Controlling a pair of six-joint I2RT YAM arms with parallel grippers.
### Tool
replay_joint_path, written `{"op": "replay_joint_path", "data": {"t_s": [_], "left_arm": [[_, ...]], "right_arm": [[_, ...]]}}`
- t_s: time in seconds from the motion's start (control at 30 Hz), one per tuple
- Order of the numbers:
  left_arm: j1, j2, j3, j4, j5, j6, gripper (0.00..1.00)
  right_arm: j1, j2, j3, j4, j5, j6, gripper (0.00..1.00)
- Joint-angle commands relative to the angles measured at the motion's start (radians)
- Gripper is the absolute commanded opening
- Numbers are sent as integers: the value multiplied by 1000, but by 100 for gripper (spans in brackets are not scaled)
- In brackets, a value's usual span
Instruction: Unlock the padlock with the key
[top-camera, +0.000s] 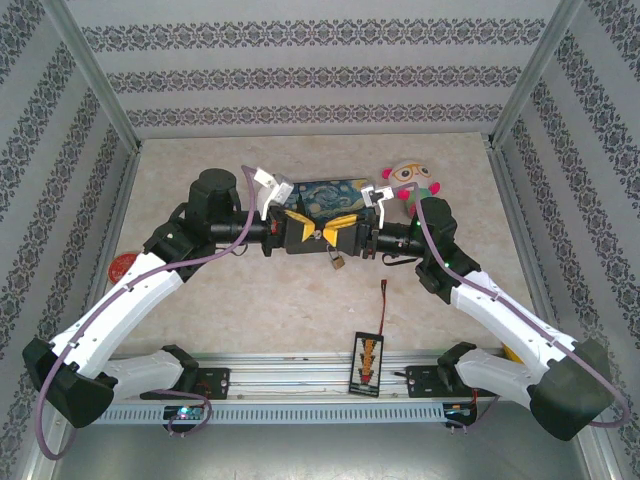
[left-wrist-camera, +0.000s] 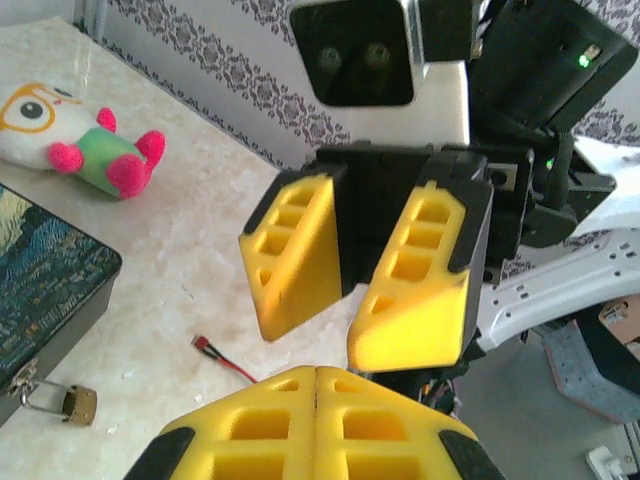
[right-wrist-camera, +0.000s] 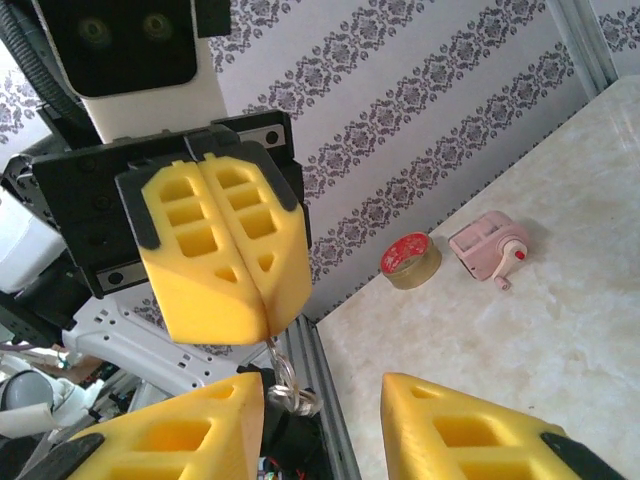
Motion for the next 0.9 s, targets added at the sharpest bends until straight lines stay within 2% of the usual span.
{"op": "replay_joint_path", "data": {"t_s": [0.0,0.13,0.23,0.57,0.87], "left_arm": [[6,-5,32,-93,29,64,0],[6,-4,34,-92,41,67,0],[5,-5,31,-94,42,71,0],[6,-18,19,-74,51,70,0],[6,-36,5,-61,47,61,0]], "right_arm": [[-2,-15,20,20,-33,-41,35],[-2,-15,17,27,-46,-45,25],[3,-6,20,51,-86,-33,21],[45,48,54,48,-152,-34,27],[52,68,57,38,-153,-39,26]]}}
